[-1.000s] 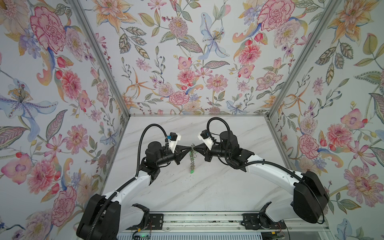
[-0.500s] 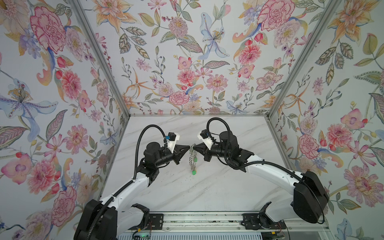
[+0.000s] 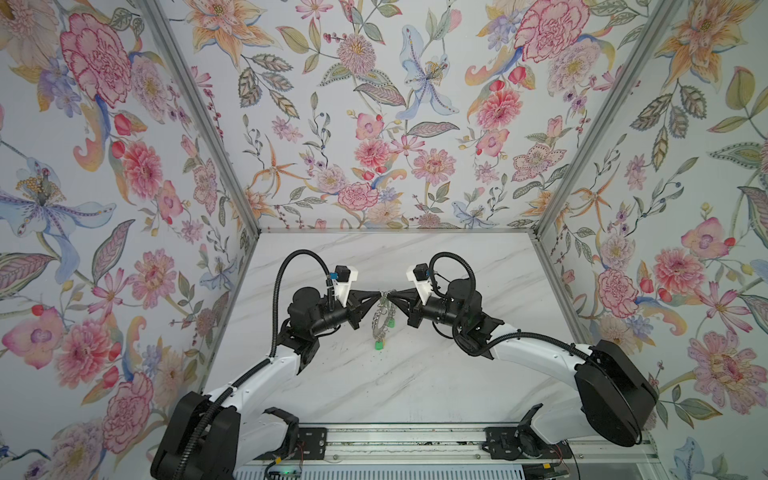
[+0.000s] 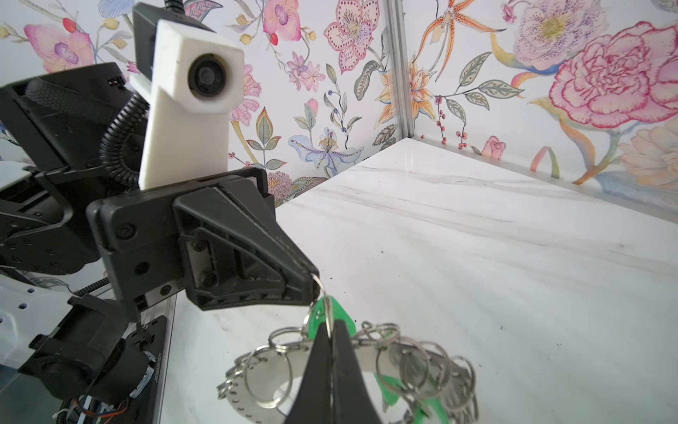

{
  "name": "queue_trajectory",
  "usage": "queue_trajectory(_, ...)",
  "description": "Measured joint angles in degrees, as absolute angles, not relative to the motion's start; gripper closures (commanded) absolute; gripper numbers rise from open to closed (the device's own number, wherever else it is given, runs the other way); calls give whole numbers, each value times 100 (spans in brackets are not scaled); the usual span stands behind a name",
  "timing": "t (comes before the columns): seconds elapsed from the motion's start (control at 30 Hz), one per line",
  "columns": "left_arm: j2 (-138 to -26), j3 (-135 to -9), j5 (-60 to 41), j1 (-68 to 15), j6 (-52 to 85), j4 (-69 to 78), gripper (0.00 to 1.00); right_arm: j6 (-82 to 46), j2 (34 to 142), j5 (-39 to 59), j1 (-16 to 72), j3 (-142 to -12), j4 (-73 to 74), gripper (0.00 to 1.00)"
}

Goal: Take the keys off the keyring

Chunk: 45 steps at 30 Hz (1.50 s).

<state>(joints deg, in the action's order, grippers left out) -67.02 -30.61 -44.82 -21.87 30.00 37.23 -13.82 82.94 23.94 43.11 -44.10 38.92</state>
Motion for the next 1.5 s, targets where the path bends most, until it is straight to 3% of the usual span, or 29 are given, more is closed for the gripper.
queue_trajectory(0.43, -7242, -3070, -4657, -2119, 4163, 4648, 100, -2053, 8860, 1603, 4434, -3929, 6062, 100)
queue_trajectory(0.8, -7793, -2993, -4744, -2088, 5673, 6217, 100, -2150, 9640, 246, 4893, -4025, 7822, 100)
queue_trajectory(1.33, -8036, -3118, -4453, -1911, 5942, 6751, 100, -2257, 10388, -648, 5046, -5170, 8171, 100)
queue_trajectory(1.5, -7605, -2939, -4661, -1474, 5614, 5843, 100, -2257, 10315, -646, 4821, -5148, 8239, 100)
